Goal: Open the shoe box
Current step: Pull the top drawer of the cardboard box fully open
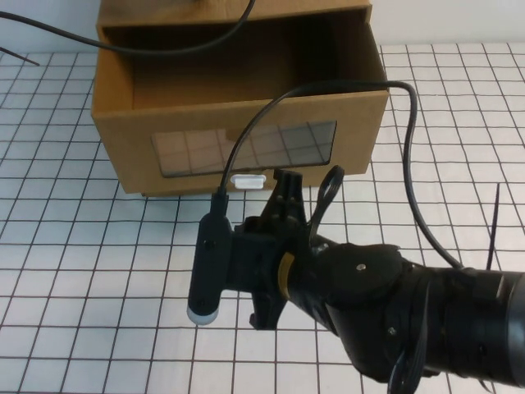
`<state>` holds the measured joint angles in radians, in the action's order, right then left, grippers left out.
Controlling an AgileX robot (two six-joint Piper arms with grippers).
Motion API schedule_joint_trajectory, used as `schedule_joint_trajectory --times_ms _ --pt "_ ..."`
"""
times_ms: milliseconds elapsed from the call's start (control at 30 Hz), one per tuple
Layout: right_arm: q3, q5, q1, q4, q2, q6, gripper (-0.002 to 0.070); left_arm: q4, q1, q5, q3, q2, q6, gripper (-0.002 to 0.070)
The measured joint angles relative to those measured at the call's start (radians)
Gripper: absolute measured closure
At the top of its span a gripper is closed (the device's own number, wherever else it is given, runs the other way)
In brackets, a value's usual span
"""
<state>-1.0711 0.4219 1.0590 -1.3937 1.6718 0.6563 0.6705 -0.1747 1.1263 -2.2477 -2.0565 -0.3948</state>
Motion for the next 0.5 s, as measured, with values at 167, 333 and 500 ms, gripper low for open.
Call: schedule_joint_trajectory --times_ms 167,333,500 --pt "0.002 0.007 0.000 0.026 -0.026 0.039 0.0685 0.000 0.000 0.010 -0.016 -0.004 0.000 0.0677" --pt "0.005 0.027 0.000 -0.002 -0.053 0.053 0.0652 -0.016 0.000 0.032 -0.056 -0.014 0.002 0.0677" --pt "0.005 0.031 0.000 -0.055 -0.053 0.057 0.0461 -0.028 0.000 0.053 -0.084 -0.022 0.004 0.0677"
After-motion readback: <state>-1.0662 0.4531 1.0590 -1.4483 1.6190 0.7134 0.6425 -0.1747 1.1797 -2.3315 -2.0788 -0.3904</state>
